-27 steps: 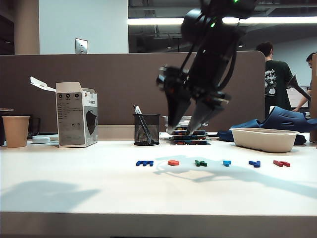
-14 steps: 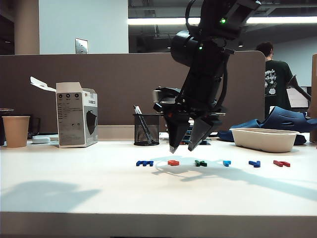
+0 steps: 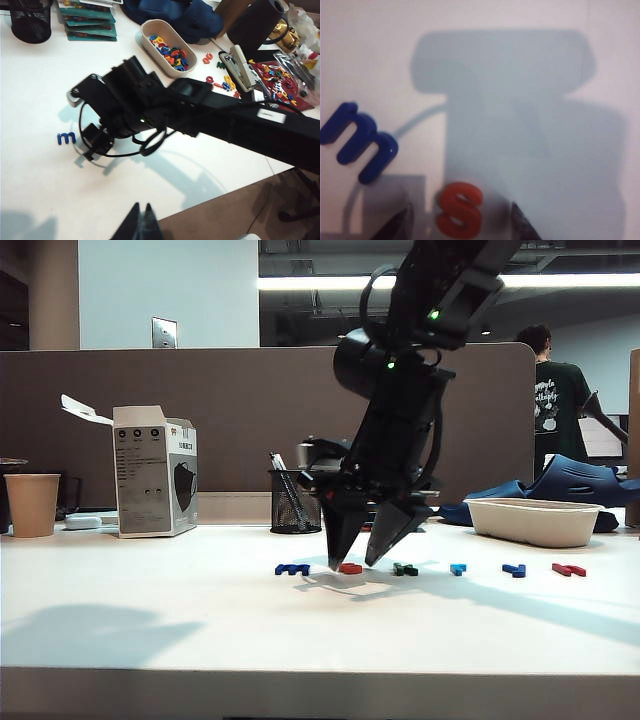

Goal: Select the appropriate letters from the row of letter magnets placed on the table to arrange into the word "sky".

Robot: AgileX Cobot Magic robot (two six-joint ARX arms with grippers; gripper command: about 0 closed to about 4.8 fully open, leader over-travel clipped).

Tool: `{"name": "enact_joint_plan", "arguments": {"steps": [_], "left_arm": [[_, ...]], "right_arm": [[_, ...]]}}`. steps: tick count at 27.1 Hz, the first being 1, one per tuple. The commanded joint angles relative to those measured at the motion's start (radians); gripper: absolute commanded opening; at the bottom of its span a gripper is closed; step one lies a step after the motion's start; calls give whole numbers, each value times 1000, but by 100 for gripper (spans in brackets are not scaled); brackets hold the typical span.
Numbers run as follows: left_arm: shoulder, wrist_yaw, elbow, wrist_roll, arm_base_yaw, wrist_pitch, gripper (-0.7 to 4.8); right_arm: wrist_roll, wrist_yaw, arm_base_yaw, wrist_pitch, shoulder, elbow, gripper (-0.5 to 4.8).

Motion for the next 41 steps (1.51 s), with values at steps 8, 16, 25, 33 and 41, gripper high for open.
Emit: {"name": "enact_joint_plan", "arguments": {"steps": [8,16,25,33,41], "left_arm": [[-2,-4,2,-2,0,11,-5],[-2,-6,2,-2,0,10,-5],[-2,-6,2,-2,0,10,-5],[-2,-6,2,-2,0,10,-5],[-2,-6,2,-2,0,10,-5]], "right_arm": [[-3,-1,3,-41,11,18,217],[-3,40,22,-56,41,18,206],[-3,44,34,-71,57,17,144],[-3,44,34,-88,57,17,85],[-3,44,34,-91,56,17,85]]}}
